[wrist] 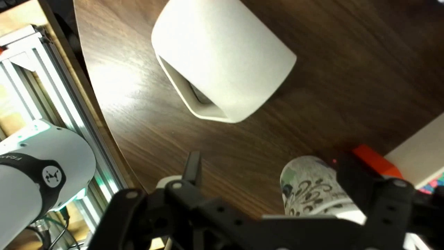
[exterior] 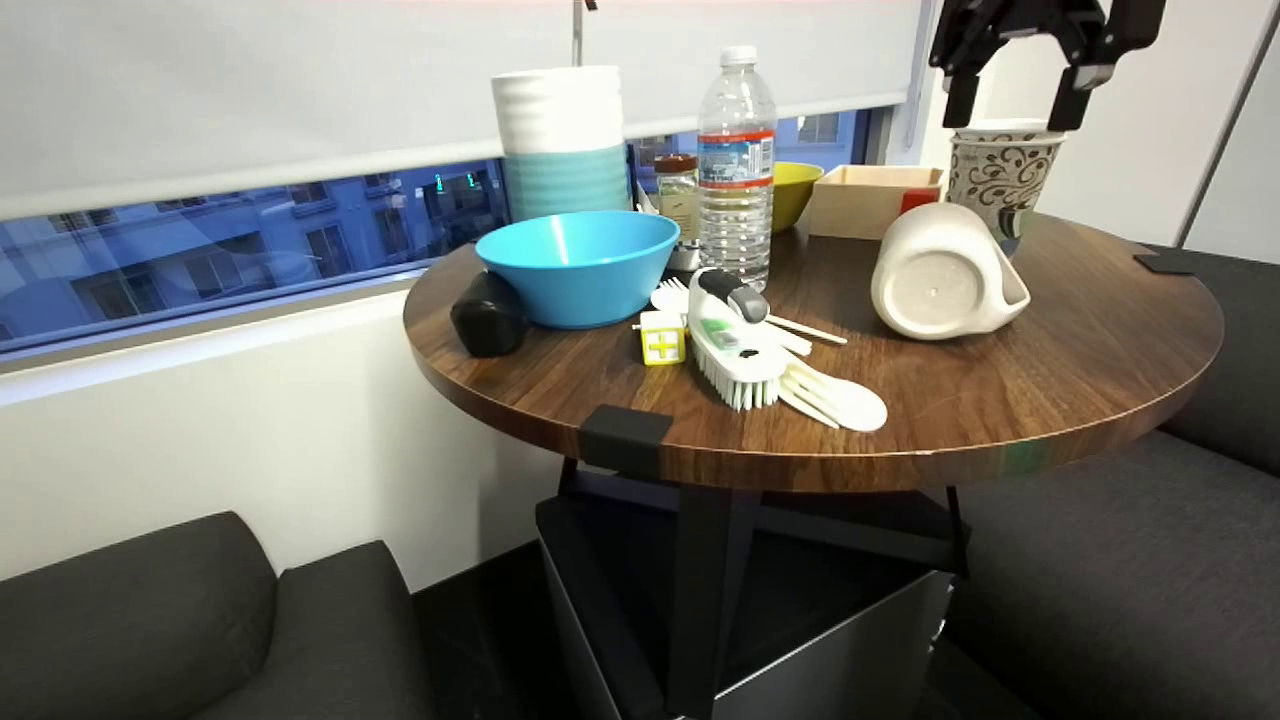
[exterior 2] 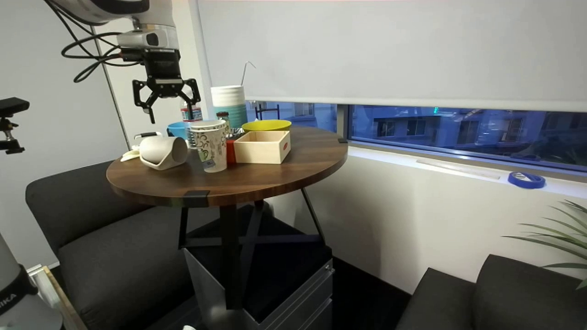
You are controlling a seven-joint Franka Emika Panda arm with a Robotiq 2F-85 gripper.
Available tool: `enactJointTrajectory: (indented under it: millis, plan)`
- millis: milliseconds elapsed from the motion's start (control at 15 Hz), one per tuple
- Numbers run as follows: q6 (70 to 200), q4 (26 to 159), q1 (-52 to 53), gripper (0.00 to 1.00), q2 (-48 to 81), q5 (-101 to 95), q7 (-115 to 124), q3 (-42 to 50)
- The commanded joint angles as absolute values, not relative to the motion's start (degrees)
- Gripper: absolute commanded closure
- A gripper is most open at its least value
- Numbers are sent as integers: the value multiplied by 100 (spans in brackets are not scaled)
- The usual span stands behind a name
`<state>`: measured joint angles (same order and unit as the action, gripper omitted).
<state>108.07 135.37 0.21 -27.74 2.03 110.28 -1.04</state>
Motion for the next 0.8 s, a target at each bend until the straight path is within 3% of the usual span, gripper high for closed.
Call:
enactJointTrajectory:
  millis: [0,733]
  plan:
    - [10879,13613,-166,0,-2787,375,10831,-261]
    - [10848,13749,-212,0,-2464,1175,10847,-186]
